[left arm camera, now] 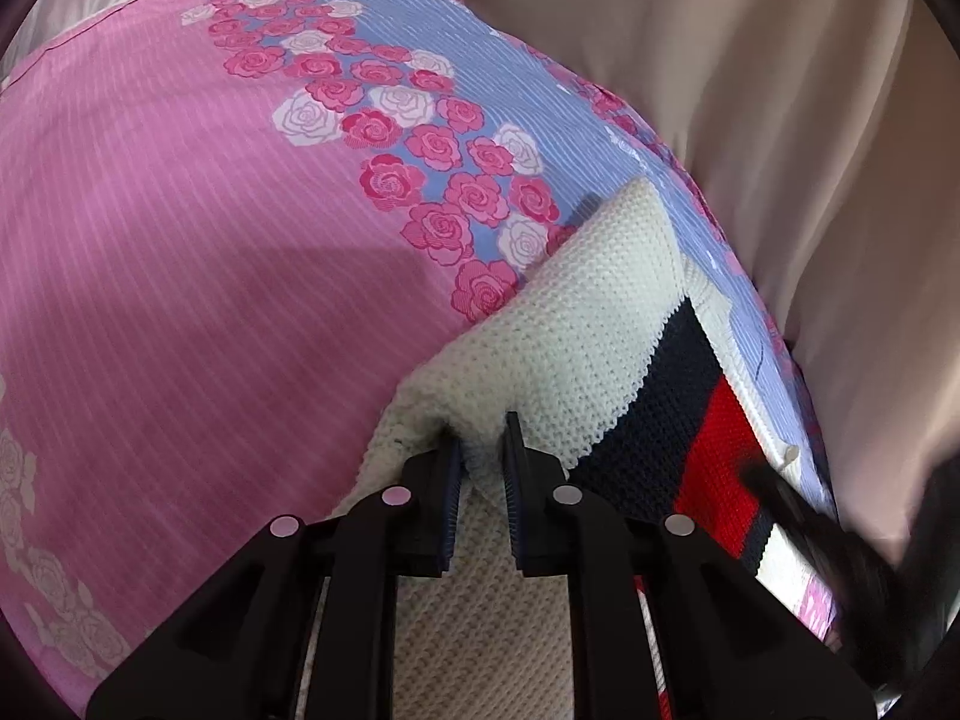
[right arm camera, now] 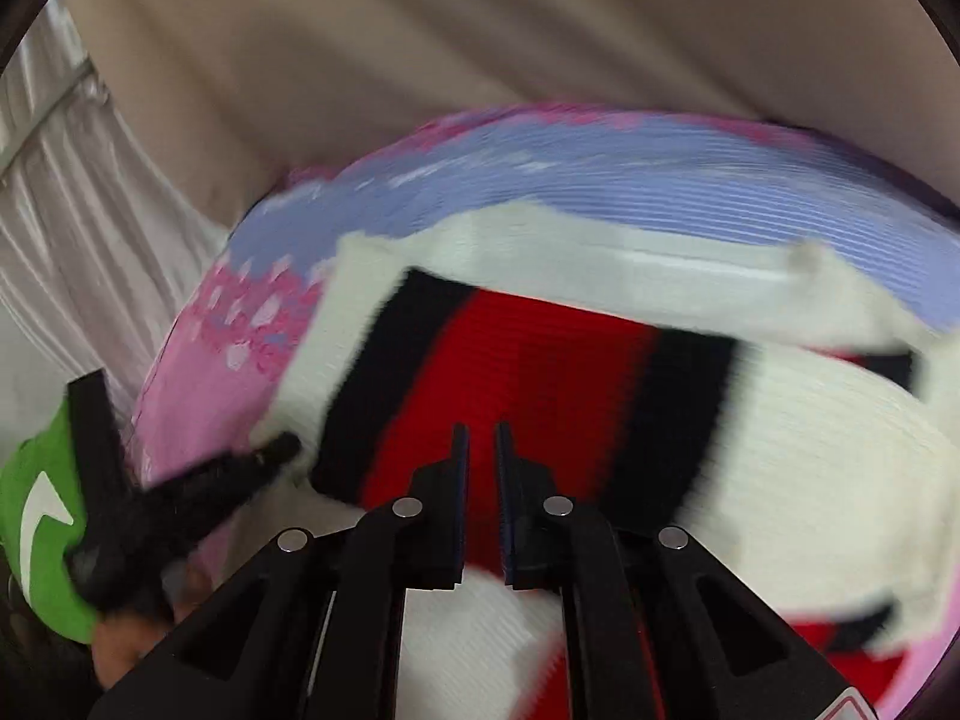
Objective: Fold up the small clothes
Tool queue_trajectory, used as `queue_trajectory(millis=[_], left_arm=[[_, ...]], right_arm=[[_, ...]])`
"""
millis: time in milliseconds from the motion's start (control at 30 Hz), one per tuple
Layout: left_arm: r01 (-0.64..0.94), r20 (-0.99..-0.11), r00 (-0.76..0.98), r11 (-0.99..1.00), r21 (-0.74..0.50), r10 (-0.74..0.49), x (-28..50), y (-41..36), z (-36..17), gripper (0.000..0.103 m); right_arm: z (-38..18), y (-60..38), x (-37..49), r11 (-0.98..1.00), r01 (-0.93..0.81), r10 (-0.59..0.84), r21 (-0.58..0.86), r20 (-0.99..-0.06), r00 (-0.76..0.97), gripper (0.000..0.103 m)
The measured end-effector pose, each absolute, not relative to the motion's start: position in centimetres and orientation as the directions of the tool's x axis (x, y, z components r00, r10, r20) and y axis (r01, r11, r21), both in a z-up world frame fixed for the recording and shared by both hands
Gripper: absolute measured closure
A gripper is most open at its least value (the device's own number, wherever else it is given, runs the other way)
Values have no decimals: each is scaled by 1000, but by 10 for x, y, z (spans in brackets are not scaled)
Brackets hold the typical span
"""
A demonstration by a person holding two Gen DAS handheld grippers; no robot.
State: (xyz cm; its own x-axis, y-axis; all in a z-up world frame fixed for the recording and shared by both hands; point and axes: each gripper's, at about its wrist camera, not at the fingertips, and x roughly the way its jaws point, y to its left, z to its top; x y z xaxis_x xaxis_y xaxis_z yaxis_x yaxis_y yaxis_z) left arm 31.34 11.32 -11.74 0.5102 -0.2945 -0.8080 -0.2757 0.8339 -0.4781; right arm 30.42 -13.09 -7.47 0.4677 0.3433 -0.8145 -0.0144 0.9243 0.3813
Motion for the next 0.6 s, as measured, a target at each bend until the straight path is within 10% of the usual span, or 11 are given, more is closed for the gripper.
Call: queue_trajectory(millis=[600], left_arm=[[-178,-814,499,884,-433,-298,313,108,-111,89]], right_arm=[[-113,-98,382,957,81,215,278,-871,442,103]])
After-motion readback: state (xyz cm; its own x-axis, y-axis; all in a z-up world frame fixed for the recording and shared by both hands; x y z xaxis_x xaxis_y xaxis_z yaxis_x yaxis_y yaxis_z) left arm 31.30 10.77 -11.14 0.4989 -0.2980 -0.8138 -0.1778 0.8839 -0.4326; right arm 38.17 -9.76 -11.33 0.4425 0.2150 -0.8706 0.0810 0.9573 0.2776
